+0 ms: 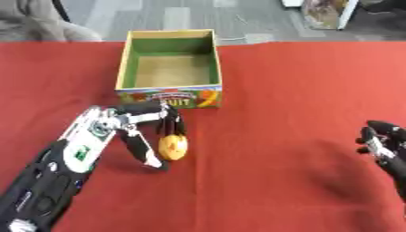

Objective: Pick up objects on the table and place them in the box.

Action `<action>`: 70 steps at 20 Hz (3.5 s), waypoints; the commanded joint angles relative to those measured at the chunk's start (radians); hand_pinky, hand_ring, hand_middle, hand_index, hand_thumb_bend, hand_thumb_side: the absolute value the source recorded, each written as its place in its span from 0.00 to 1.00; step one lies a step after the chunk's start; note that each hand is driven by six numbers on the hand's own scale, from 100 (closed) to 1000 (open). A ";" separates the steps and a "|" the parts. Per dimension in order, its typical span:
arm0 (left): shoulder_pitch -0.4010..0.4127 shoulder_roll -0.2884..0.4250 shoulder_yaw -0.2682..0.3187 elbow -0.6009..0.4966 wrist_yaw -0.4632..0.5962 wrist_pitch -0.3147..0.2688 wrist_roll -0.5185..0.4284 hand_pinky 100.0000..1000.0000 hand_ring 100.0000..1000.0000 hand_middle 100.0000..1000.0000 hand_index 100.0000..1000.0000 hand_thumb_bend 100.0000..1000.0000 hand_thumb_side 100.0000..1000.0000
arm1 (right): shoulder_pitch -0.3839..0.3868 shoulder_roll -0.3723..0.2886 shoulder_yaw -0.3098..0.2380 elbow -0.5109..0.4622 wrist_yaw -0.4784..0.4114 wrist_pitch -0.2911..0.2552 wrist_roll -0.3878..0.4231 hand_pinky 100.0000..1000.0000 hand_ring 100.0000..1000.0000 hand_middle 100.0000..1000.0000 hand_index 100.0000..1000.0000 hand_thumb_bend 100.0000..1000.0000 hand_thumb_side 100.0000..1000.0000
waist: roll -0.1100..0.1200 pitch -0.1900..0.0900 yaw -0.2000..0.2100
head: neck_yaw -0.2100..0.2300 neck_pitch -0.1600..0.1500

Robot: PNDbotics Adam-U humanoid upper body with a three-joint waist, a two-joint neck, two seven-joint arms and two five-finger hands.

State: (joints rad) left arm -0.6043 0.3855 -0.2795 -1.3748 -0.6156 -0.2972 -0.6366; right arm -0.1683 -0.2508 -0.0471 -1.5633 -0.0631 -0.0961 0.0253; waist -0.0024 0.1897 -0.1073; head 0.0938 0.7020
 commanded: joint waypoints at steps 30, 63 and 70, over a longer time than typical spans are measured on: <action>-0.034 -0.018 -0.007 0.053 -0.227 -0.085 0.056 0.12 0.19 0.20 0.36 0.34 0.00 | -0.011 -0.013 -0.001 -0.007 0.001 -0.001 0.001 0.51 0.59 0.57 0.73 0.15 0.32 | -0.002 -0.015 0.000 | -0.001 0.005; -0.292 0.015 0.154 0.164 -0.307 0.035 0.390 0.15 0.23 0.22 0.38 0.32 0.00 | -0.012 -0.014 0.003 -0.003 0.000 0.001 0.003 0.51 0.59 0.57 0.73 0.14 0.31 | 0.000 -0.022 -0.018 | -0.002 -0.014; -0.369 -0.044 0.233 0.401 -0.483 0.124 0.616 0.22 0.28 0.27 0.41 0.34 0.00 | -0.015 -0.011 0.009 -0.002 0.001 0.001 0.011 0.51 0.59 0.57 0.73 0.14 0.31 | 0.000 -0.017 -0.040 | 0.010 -0.020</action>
State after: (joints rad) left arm -0.9440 0.3368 -0.0705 -0.9957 -1.0726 -0.1879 -0.0603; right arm -0.1720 -0.2505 -0.0373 -1.5547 -0.0631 -0.0921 0.0316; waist -0.0014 0.1866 -0.1475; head 0.0994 0.6919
